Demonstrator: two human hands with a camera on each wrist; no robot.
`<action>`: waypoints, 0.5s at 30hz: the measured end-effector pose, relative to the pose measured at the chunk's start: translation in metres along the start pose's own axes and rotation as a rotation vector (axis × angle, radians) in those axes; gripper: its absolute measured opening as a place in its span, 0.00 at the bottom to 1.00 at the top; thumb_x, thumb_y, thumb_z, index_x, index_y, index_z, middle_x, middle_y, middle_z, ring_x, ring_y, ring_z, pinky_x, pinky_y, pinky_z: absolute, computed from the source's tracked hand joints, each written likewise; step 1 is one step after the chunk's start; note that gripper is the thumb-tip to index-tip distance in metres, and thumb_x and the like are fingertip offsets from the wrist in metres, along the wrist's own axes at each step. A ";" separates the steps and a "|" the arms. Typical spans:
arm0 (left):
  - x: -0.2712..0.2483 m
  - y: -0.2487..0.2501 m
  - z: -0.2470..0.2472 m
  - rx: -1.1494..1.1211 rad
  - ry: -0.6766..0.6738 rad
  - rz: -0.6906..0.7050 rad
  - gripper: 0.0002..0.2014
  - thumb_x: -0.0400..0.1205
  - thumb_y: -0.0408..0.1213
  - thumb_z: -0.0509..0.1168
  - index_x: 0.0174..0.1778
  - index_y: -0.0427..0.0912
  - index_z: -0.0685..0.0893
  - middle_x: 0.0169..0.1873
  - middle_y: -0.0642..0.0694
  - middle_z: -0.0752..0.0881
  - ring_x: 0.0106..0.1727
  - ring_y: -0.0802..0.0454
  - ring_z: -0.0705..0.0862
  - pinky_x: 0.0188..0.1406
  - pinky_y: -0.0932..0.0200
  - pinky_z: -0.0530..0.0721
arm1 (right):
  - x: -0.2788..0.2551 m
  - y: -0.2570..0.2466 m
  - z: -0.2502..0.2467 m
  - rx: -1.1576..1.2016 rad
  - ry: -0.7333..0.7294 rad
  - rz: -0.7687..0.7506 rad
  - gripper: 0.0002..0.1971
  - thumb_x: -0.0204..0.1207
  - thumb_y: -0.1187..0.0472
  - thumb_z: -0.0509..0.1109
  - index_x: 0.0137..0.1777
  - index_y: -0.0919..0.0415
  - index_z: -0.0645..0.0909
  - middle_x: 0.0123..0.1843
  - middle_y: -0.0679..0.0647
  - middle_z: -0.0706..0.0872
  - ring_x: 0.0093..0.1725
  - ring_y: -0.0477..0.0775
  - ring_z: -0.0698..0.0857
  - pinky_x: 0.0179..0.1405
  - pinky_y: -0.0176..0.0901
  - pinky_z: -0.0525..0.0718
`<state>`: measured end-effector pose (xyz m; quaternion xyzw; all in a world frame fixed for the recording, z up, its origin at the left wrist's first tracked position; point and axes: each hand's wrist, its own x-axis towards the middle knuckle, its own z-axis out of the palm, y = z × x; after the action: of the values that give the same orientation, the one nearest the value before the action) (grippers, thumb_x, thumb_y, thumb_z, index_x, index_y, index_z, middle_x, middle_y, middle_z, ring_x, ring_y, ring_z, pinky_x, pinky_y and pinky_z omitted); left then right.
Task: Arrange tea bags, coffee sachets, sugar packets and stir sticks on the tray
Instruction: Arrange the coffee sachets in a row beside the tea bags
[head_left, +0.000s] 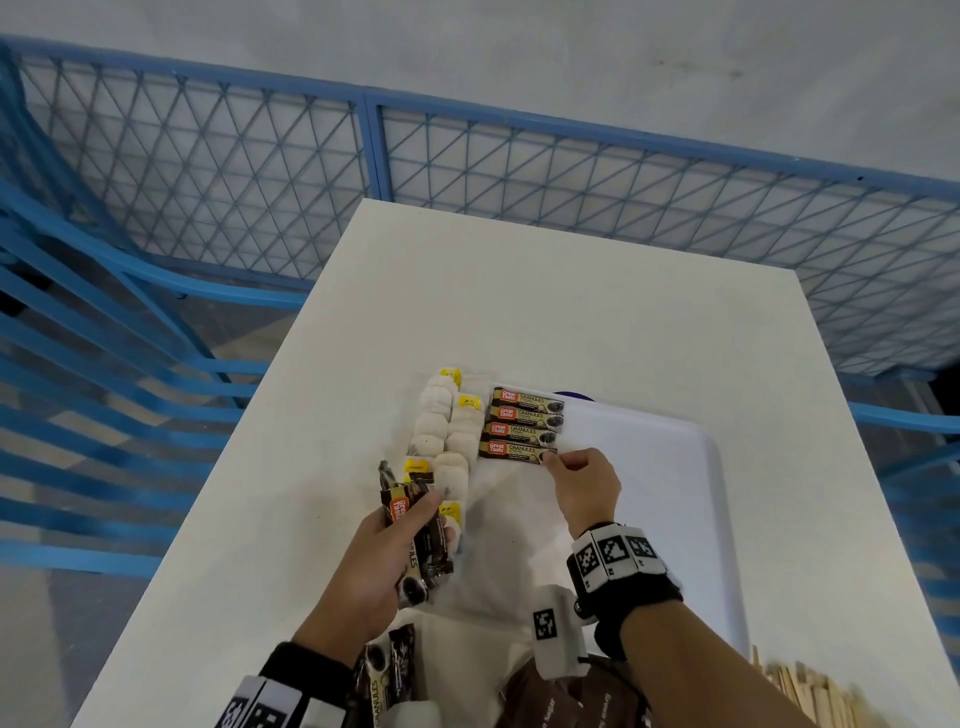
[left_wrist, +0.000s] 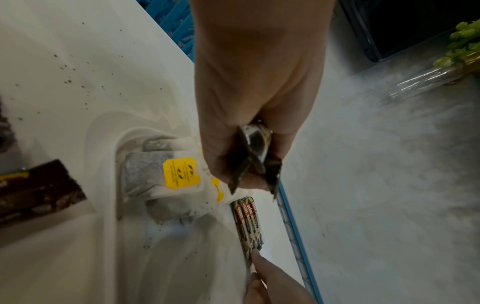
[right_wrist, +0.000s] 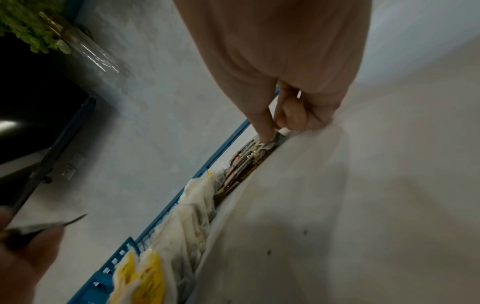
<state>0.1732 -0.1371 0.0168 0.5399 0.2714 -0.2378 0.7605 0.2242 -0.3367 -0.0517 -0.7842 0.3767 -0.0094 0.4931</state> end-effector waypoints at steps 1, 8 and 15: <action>0.000 0.000 0.001 0.015 -0.002 0.005 0.10 0.79 0.40 0.67 0.49 0.36 0.86 0.30 0.42 0.88 0.29 0.52 0.87 0.25 0.59 0.84 | -0.002 0.000 0.000 0.008 -0.005 -0.012 0.09 0.74 0.58 0.73 0.43 0.62 0.77 0.35 0.45 0.78 0.44 0.52 0.78 0.44 0.41 0.73; -0.004 -0.001 0.007 0.089 0.000 0.077 0.06 0.79 0.36 0.67 0.45 0.36 0.85 0.22 0.51 0.86 0.20 0.61 0.81 0.17 0.67 0.77 | -0.059 -0.019 -0.014 0.022 -0.372 -0.219 0.11 0.80 0.51 0.64 0.39 0.55 0.78 0.36 0.46 0.82 0.33 0.41 0.76 0.35 0.30 0.72; -0.004 -0.001 0.008 0.082 -0.005 0.111 0.07 0.77 0.37 0.68 0.44 0.38 0.88 0.29 0.40 0.85 0.28 0.50 0.80 0.25 0.61 0.78 | -0.102 -0.021 -0.027 0.180 -0.743 -0.172 0.08 0.75 0.57 0.72 0.43 0.61 0.79 0.33 0.46 0.85 0.29 0.43 0.82 0.26 0.31 0.75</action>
<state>0.1710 -0.1446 0.0213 0.5842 0.2292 -0.2072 0.7505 0.1530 -0.2916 0.0151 -0.7163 0.1031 0.2011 0.6602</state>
